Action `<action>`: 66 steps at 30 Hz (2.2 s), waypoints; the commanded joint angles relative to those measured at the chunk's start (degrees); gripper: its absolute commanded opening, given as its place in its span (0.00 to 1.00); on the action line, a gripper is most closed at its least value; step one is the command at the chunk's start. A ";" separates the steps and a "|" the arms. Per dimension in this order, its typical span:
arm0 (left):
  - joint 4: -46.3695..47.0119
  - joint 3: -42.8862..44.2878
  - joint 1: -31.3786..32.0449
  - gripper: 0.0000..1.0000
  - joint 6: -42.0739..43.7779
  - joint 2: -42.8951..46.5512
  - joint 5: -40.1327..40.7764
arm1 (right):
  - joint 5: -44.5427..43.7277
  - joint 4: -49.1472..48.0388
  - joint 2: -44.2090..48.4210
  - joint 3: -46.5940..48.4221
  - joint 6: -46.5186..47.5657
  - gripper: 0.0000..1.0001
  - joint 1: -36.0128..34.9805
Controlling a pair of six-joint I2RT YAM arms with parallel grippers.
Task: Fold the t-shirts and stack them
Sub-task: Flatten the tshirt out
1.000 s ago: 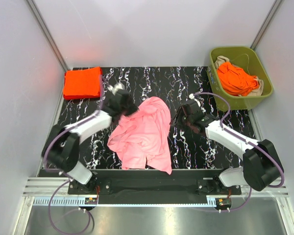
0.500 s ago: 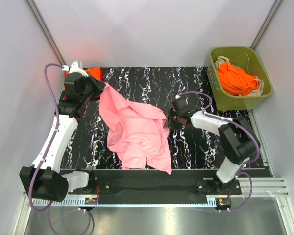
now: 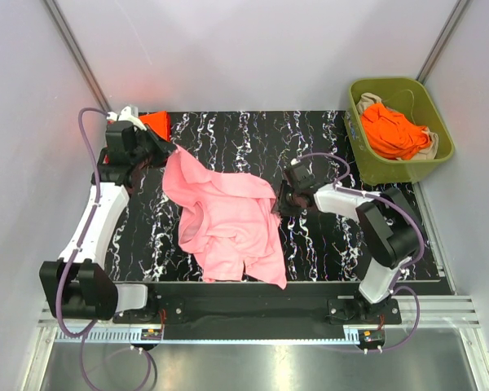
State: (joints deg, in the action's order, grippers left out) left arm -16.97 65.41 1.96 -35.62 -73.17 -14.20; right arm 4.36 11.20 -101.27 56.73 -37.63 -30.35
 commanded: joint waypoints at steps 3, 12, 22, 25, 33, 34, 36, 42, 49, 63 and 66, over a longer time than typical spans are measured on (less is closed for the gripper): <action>3.00 5.60 -0.81 0.00 -0.07 -1.28 -1.89 | -6.72 4.53 8.27 -2.06 -3.59 0.39 0.20; 3.61 5.08 -0.73 0.00 -1.47 -1.37 -3.56 | -4.98 2.96 9.69 -4.43 -9.13 0.38 0.11; 5.46 2.80 -0.73 0.00 -2.79 -1.10 -5.93 | -2.80 -2.32 6.53 -7.51 -13.08 0.36 0.03; 5.72 2.18 -0.73 0.00 -2.79 -1.10 -6.20 | -2.51 -5.13 5.91 -9.53 -15.72 0.38 -0.15; 6.60 1.83 -0.81 0.00 -3.41 -1.72 -6.63 | -0.84 -8.40 2.92 -7.43 -13.98 0.07 0.63; 6.51 2.44 -0.73 0.00 -3.84 -2.15 -6.55 | -2.24 -7.26 4.32 -6.47 -13.01 0.00 1.25; 5.38 6.38 -0.81 0.00 -4.28 -2.68 -6.63 | -4.00 -1.75 6.87 -1.47 -7.75 0.00 2.92; -3.22 27.20 -0.90 0.00 -6.04 -5.40 -3.65 | -19.56 15.40 16.98 22.61 10.01 0.00 9.69; -10.36 41.82 -1.43 0.00 -4.99 -3.75 -0.48 | -20.90 22.54 23.66 37.58 21.98 0.00 12.33; -9.13 -9.21 -1.52 0.00 -4.20 25.32 -3.47 | 2.13 26.94 42.38 -2.38 6.53 0.00 12.07; -9.48 -19.41 -1.52 0.00 -2.71 29.38 -1.89 | 2.22 27.38 42.74 -10.31 1.95 0.00 12.15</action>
State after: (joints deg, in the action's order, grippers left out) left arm -28.84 50.30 0.73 -39.38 -48.80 -15.97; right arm 1.50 37.12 -60.34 50.72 -28.88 -17.96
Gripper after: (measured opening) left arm 0.009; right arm 0.010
